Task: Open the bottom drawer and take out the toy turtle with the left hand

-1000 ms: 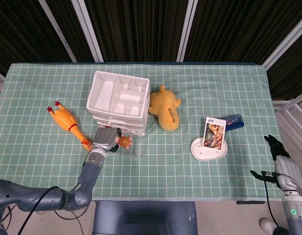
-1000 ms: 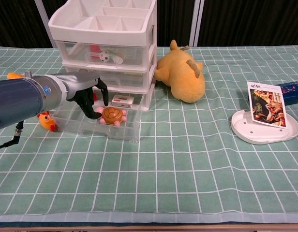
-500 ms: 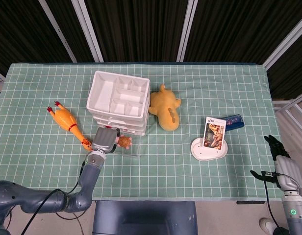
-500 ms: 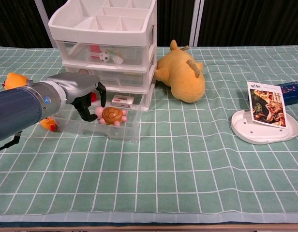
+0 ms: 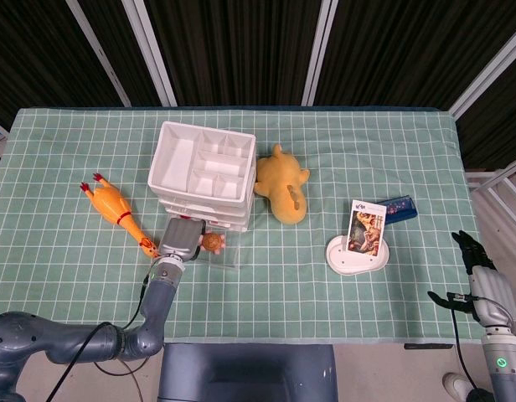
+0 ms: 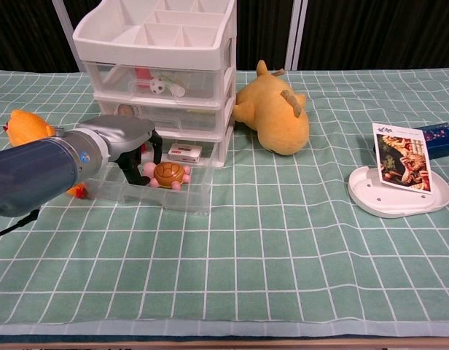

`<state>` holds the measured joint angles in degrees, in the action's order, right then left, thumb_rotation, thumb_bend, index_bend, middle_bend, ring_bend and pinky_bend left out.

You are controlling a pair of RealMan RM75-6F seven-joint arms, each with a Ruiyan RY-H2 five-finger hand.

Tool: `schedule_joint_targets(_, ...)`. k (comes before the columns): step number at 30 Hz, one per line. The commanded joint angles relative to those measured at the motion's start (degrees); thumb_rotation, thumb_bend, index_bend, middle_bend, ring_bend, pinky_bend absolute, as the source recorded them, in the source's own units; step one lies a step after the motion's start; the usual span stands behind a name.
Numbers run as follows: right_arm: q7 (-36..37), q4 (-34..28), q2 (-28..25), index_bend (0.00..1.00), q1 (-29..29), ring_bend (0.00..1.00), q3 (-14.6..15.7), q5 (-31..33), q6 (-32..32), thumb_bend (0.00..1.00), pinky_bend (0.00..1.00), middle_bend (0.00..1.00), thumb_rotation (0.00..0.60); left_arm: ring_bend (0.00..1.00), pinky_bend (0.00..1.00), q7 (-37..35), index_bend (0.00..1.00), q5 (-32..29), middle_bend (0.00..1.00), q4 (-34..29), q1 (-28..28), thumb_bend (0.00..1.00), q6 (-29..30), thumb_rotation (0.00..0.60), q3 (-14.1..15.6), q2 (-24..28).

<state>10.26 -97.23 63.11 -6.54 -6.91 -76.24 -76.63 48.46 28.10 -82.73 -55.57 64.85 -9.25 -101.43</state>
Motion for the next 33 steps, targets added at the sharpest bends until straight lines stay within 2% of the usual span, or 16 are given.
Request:
schedule_joint_targets(1,0.0,0.0,0.0,0.0,0.0,0.0,0.0,0.0,0.0,0.09,0.18,0.0,0.6,1.0,1.0,0.2,0.42,0.3,1.0,0.7,0.0,0.34,-0.3,0.6,-0.3,-0.6)
schedule_joint_targets(5,0.2,-0.1,-0.1,0.0,0.0,0.0,0.0,0.1,0.1,0.09,0.18,0.0,0.6,1.0,1.0,0.4,0.45,0.8,1.0,1.5,-0.1,0.36,-0.6,0.6,-0.5,-1.2)
schedule_joint_targets(14,0.2,-0.1,-0.1,0.0,0.0,0.0,0.0,0.1,0.1,0.09,0.18,0.0,0.6,1.0,1.0,0.6,0.58,1.4,1.0,2.6,0.3,0.45,-1.1,0.6,-0.7,-2.0)
schedule_joint_targets(20,0.3,-0.1,-0.1,0.0,0.0,0.0,-0.1,0.1,0.1,0.1,0.18,0.0,0.6,1.0,1.0,0.1,0.59,3.1,1.0,2.1,0.7,0.46,-0.3,0.6,-0.8,-1.8)
schedule_joint_targets(24,0.2,-0.1,-0.1,0.0,0.0,0.0,-0.1,0.1,0.0,0.1,0.18,0.0,0.6,1.0,1.0,-0.5,0.59,5.8,1.0,0.2,1.1,0.46,1.0,0.6,-0.9,-0.9)
schedule_joint_targets(33,0.1,0.0,-0.1,0.0,0.0,0.0,0.0,-0.1,0.0,0.1,0.18,0.0,0.6,1.0,1.0,-1.3,0.59,11.3,1.0,-9.7,2.8,0.46,6.0,0.6,-1.6,3.9)
